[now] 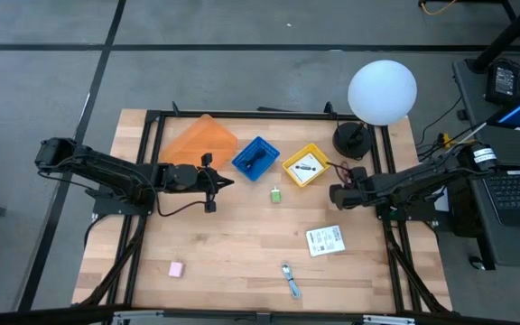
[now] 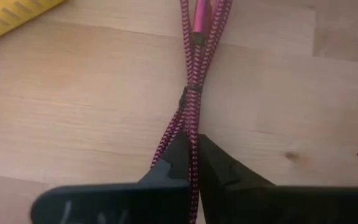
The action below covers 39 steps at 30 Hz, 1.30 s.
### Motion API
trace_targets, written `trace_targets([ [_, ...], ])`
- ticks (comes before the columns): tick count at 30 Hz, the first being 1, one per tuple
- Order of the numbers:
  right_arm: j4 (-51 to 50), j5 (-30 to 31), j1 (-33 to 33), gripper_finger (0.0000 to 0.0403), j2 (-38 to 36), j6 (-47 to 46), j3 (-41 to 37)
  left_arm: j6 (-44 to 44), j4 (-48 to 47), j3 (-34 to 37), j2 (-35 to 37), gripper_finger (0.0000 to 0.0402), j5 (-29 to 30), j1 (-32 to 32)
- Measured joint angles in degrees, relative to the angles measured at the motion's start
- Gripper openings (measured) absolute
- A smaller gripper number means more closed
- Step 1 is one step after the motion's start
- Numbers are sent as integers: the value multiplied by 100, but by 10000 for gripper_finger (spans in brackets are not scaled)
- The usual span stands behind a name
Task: Pick and place items into bin
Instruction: Put the pink charger cable into the orange bin
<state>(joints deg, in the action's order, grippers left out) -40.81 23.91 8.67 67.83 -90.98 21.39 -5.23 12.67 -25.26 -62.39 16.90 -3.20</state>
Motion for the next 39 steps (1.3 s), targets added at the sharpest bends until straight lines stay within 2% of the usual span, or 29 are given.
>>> trace_targets([
  [10, -404, -354, 304, 0, -39, 131, 403, -2, -4, 0, 0, 4, -2, 0],
  [15, -717, -203, 520, 0, -41, 131, 797, -1, -22, 0, 0, 4, -2, -17],
  [20, -1642, -97, 785, 0, -44, 68, 1415, 7, -22, 0, 0, 4, -2, -17],
  [26, -2565, 629, 1088, 0, -50, -12, 2216, 7, -27, 0, 0, 4, -2, -17],
  [31, -2322, 1268, 1379, 0, -52, 353, 2446, 13, -100, -4, 0, 4, -3, -17],
  [34, -1646, 1501, 1495, 0, -55, 810, 2397, 62, -182, -4, 0, 4, -56, -17],
  [39, -207, 1611, 1615, 0, -52, 2251, 2184, 92, -228, -4, 0, 4, -72, -22],
])
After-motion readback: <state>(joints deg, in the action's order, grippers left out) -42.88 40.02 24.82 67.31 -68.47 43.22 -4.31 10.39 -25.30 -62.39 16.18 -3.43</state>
